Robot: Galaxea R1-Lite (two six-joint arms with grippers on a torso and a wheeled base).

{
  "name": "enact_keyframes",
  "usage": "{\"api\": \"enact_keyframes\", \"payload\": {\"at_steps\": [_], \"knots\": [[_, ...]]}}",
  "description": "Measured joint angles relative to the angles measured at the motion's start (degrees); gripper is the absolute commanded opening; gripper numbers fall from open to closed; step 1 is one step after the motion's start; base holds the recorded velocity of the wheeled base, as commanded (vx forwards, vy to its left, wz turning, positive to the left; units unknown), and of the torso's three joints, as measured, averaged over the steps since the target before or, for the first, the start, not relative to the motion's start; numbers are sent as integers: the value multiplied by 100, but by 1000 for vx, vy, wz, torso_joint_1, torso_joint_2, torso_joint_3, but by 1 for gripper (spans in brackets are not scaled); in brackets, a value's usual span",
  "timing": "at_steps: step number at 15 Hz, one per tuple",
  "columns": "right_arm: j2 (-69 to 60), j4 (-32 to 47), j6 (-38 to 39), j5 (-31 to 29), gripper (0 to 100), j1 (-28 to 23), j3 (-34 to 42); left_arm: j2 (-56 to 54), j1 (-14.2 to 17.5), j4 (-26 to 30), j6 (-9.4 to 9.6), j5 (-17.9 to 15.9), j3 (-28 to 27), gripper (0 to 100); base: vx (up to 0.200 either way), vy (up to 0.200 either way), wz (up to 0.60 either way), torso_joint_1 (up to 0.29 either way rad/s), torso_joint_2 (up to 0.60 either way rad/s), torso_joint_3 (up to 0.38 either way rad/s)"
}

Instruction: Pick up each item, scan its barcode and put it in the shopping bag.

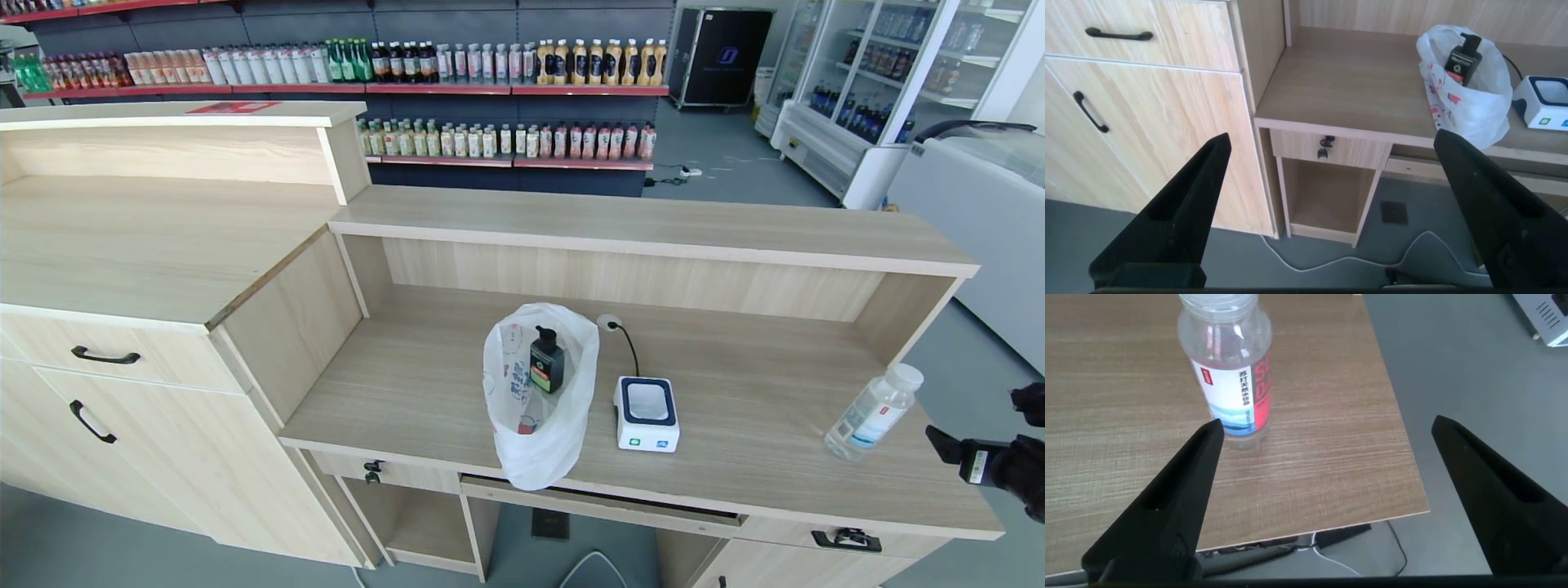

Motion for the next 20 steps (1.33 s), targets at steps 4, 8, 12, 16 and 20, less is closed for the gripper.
{"api": "enact_keyframes", "payload": {"at_steps": [4,8,12,16,20], "knots": [[408,2,-200,-5,100,311,-193,0,0,2,-2,0,0,100,0,0,0,0,0,0],[707,-2,-235,-244,100,501,-494,0,0,2,0,0,0,100,0,0,0,0,0,0],[961,2,-279,-271,100,579,-809,0,0,2,0,0,0,100,0,0,0,0,0,0],[1221,2,-260,-271,100,662,-1204,0,0,2,0,0,0,100,0,0,0,0,0,0],[1418,15,-255,-271,100,800,-1609,0,0,0,0,0,0,100,0,0,0,0,0,0]]}}
